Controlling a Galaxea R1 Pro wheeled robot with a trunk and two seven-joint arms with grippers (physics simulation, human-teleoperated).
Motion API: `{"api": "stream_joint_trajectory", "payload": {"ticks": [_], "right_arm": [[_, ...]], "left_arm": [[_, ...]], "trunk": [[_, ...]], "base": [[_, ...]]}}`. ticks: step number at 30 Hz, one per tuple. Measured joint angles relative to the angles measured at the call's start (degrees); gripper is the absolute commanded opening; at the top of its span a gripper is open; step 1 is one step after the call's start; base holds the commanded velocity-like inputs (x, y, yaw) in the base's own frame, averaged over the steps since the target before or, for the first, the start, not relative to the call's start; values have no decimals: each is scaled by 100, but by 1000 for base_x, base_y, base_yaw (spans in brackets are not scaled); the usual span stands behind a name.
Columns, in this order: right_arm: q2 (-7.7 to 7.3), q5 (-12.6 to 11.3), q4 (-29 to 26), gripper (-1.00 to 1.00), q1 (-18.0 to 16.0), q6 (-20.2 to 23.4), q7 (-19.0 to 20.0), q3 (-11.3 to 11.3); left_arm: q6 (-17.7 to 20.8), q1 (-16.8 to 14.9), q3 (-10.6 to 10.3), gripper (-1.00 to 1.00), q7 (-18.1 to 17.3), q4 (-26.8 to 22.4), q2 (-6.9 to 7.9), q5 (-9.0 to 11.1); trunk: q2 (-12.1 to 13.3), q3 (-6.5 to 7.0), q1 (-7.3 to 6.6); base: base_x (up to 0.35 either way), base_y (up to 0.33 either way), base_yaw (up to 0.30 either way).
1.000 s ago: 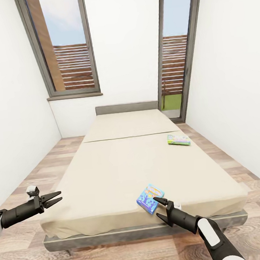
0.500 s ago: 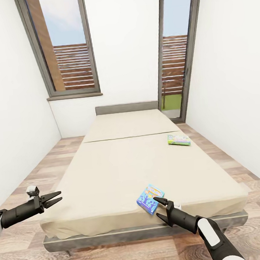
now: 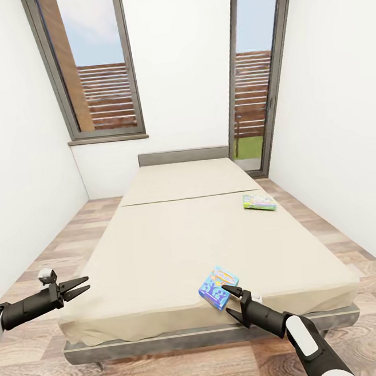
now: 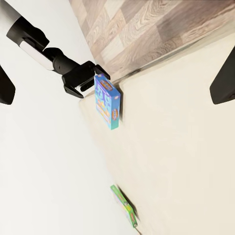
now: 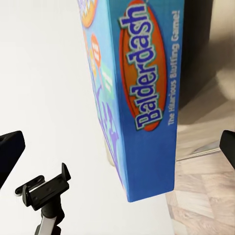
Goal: Put all the toys in the child's room - the three board games (two on the bed and one on the table), the two jigsaw puzzles on the table, and the tennis ball on the table - inside the toy box on the table in the child's room.
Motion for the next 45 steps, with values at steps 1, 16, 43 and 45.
{"api": "stream_joint_trajectory", "payload": {"ticks": [1,16,43,45], "right_arm": [[0,0,-3,100,0,0,0,0],[0,0,2,100,0,0,0,0],[0,0,2,100,0,0,0,0],[0,0,0,100,0,0,0,0]], "left_arm": [[0,0,0,100,0,0,0,0],[16,0,0,100,0,0,0,0],[10,0,0,100,0,0,0,0],[9,0,0,100,0,0,0,0]], "trunk": [[0,0,0],[-201,-90,110],[-201,-90,110],[-201,-90,110]], "base": [[0,1,0],[0,0,0],[0,25,0],[0,3,0]]}}
